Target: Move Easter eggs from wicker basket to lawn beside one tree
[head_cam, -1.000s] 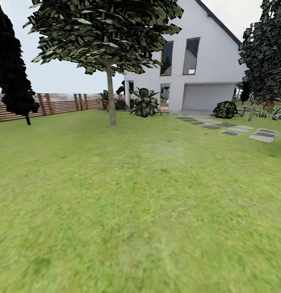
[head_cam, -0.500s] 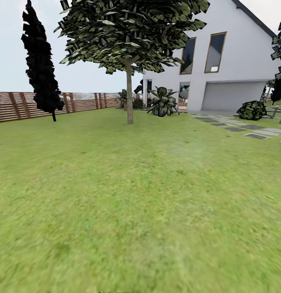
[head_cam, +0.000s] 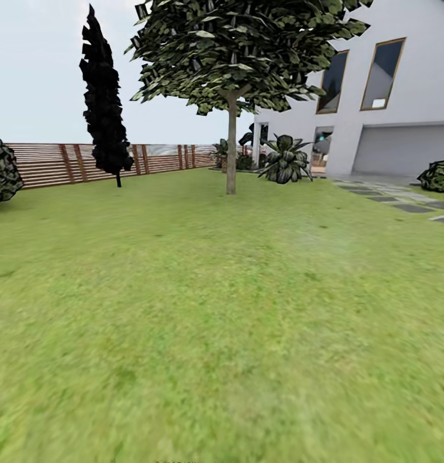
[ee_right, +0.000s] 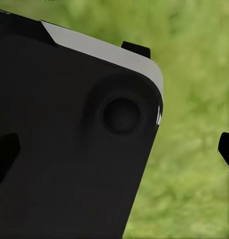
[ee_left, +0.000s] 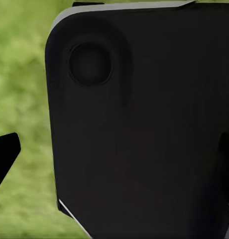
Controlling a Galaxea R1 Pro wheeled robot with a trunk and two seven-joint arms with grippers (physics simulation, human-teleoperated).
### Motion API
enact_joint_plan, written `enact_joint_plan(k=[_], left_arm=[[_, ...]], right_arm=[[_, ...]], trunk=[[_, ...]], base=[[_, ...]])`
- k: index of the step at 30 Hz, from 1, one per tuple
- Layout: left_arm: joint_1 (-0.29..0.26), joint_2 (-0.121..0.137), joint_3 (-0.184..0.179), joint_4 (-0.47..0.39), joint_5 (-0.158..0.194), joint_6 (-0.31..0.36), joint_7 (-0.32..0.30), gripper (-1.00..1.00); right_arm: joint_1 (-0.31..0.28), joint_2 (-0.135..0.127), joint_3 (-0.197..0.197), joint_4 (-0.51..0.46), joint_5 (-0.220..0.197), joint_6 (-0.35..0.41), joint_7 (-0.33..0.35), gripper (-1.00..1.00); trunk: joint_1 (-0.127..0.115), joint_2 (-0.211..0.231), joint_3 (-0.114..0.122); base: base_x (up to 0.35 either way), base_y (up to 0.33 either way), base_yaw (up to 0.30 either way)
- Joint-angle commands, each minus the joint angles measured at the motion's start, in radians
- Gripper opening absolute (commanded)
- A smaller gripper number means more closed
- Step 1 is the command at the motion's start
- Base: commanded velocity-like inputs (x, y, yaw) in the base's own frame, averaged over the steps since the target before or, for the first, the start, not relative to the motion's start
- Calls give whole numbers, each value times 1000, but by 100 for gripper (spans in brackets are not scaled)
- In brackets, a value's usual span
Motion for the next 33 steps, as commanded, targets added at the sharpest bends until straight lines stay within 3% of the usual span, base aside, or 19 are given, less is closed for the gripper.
enact_joint_plan(k=[1,33], left_arm=[[1,0,0,-2,1,0,0,100],[1,0,0,-1,1,2,-3,100]], right_arm=[[0,0,2,0,4,0,0,100],[0,1,-1,-1,2,-4,0,100]], trunk=[[0,0,-1],[0,0,-24]], base=[[0,0,269],[0,0,264]])
